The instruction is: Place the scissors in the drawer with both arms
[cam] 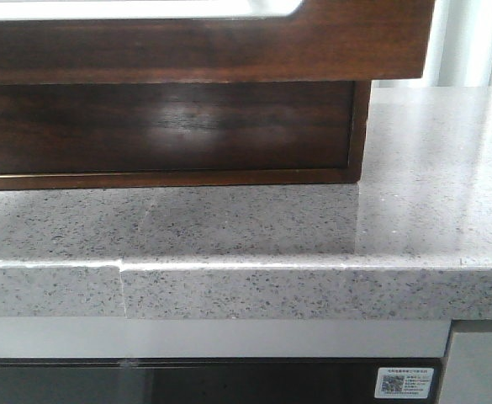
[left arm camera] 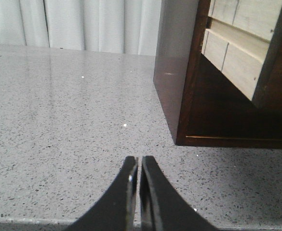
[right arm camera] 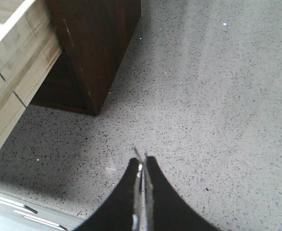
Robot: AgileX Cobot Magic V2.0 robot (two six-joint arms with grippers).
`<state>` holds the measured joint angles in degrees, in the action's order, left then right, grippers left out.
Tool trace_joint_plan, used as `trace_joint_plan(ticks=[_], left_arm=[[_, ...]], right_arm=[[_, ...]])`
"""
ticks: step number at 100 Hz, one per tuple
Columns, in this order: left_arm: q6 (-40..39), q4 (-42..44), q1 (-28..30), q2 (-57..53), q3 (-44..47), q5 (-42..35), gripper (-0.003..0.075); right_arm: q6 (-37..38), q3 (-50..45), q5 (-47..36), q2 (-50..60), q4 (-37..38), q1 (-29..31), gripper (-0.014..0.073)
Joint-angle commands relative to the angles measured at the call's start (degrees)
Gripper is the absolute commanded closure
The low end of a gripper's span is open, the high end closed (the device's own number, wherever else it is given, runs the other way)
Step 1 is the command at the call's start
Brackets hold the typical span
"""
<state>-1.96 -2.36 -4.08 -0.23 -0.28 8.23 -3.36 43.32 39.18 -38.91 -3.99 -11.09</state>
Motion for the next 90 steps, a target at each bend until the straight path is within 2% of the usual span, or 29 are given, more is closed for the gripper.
trace_joint_plan(ticks=[1, 11, 18, 37, 56, 70, 77, 90], left_arm=[[-0.6, -0.5, 0.1, -1.8, 2.1, -4.8, 0.0741], [-0.6, -0.5, 0.1, -1.8, 2.1, -4.8, 0.0741], [-0.6, -0.5, 0.1, -1.8, 2.1, -4.8, 0.0741], [-0.6, -0.5, 0.1, -1.8, 2.1, -4.8, 0.0741], [-0.6, -0.5, 0.1, -1.8, 2.1, -4.8, 0.0741], [-0.6, -0.5, 0.1, -1.8, 2.1, -4.8, 0.0741], [-0.6, -0.5, 0.1, -1.8, 2.1, -4.8, 0.0741], [-0.6, -0.6, 0.1, -1.7, 2.1, -4.8, 0.0741]], right_arm=[[-0.2, 1.4, -4.0, 0.1, -0.1, 0.3, 0.0662], [-0.2, -0.9, -5.9, 2.8, 0.3, 0.4, 0.0662], [-0.2, -4.7, -10.5, 6.1, 0.7, 1.5, 0.0662], [-0.2, -22.6, -33.0, 18.9, 0.5, 6.1, 0.0662], [-0.2, -38.8, -49.6, 31.0, 0.3, 8.9, 0.0662], [-0.2, -44.9, -51.3, 37.6, 0.3, 9.0, 0.0662], [-0.2, -44.6, -47.1, 40.3, 0.3, 9.0, 0.0662], [-0.2, -44.8, -47.1, 40.8, 0.3, 9.0, 0.0662]])
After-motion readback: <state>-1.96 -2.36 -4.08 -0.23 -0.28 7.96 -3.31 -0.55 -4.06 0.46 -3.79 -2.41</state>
